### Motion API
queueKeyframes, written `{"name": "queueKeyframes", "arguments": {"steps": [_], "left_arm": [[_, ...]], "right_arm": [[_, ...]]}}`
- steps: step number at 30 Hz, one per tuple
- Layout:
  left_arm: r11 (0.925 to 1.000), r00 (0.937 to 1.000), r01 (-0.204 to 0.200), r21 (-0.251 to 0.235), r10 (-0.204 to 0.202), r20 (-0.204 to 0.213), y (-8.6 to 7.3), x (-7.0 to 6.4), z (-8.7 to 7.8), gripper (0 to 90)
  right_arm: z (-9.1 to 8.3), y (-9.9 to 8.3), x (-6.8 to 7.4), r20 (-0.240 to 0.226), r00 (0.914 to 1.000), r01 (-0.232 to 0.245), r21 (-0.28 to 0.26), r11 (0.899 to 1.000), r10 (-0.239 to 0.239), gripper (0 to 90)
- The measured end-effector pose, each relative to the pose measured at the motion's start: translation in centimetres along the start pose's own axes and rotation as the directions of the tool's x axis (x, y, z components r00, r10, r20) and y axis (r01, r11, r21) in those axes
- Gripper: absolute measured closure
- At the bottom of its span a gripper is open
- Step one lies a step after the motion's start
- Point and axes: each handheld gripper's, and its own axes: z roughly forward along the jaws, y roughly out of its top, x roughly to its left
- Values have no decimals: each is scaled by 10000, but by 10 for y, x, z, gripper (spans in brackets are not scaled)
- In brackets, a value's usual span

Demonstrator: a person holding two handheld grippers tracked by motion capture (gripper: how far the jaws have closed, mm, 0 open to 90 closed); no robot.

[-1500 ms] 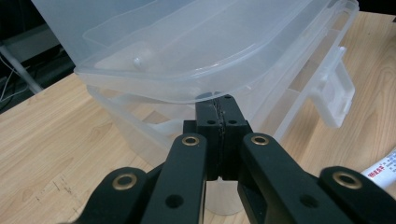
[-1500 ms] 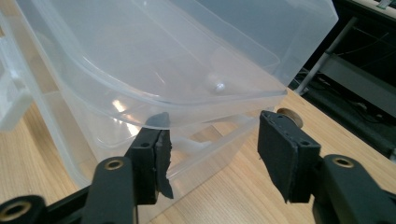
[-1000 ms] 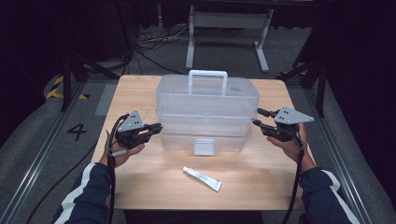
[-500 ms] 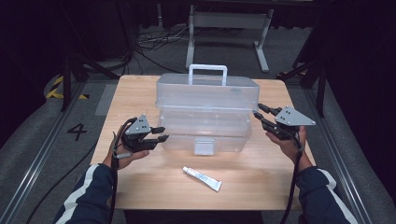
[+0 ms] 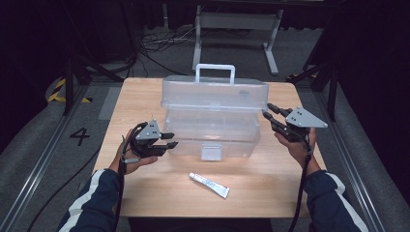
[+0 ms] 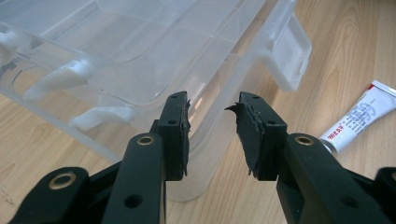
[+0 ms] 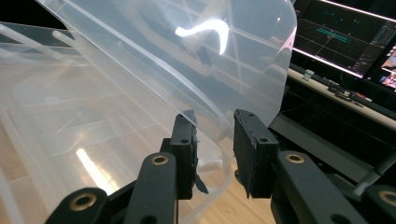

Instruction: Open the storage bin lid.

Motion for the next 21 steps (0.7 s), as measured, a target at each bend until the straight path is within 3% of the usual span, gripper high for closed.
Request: {"name": "queueKeyframes", "arguments": {"steps": [7, 21], "left_arm": [[9999, 9999, -110, 109, 110, 21, 1, -1, 2, 623], [9998, 9997, -132, 176, 128, 208, 1, 4, 7, 638]], "right_arm": [[3, 5, 0, 400, 9992, -49, -95, 9999, 53, 727], [8, 14, -4, 778, 9968, -187, -158, 9997, 198, 743]]}}
